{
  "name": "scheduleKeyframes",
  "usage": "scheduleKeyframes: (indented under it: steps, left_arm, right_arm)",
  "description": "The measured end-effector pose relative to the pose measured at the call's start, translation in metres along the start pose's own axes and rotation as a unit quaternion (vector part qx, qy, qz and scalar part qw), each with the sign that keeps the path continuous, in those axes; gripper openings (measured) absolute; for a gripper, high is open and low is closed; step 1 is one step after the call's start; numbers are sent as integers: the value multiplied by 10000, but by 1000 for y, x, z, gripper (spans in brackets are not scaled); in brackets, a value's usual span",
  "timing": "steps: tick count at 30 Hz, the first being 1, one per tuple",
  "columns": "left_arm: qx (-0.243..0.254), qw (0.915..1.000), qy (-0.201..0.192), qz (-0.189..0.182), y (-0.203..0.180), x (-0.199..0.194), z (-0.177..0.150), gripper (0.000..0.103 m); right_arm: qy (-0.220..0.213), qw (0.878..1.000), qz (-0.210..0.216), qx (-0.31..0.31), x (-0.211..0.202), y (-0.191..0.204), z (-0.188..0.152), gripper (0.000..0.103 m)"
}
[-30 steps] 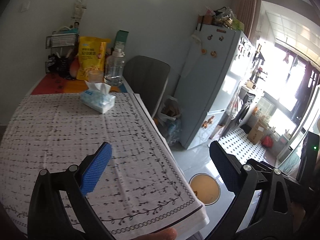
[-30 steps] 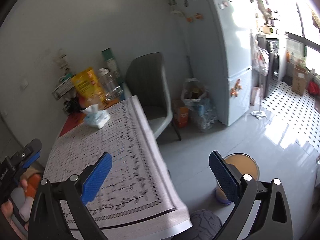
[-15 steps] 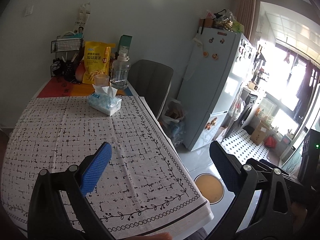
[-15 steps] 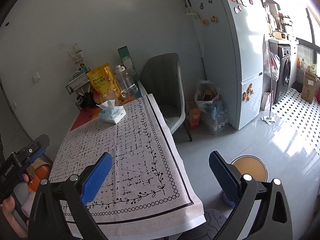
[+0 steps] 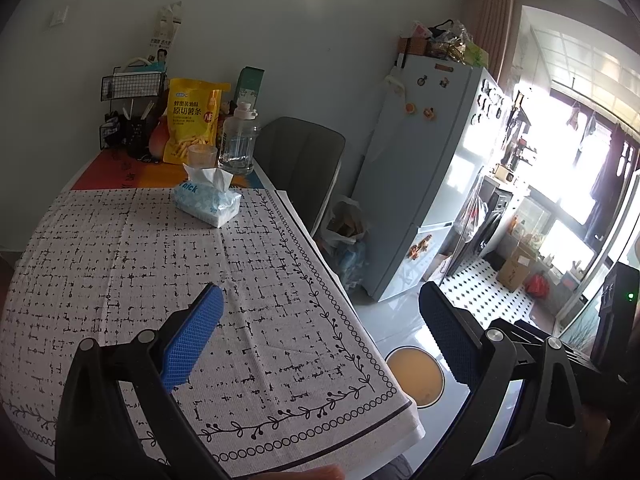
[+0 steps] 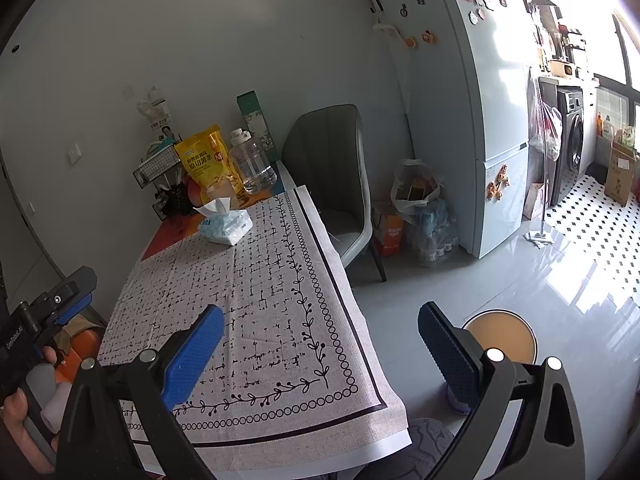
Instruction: Collect trash
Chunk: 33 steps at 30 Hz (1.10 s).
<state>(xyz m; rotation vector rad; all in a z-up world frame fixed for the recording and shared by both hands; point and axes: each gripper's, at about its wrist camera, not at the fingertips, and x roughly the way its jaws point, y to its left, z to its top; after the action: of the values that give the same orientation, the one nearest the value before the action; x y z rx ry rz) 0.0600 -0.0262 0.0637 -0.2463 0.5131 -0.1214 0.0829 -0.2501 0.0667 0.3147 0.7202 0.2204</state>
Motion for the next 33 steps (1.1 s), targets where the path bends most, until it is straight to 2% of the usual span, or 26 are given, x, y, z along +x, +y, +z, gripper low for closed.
scheduleKeyframes:
  steps: [33]
  left_arm:
    - [-27, 10000, 64, 0, -1, 3, -6, 97]
  right_arm:
    - [25, 10000, 83, 29, 4, -1, -4, 95]
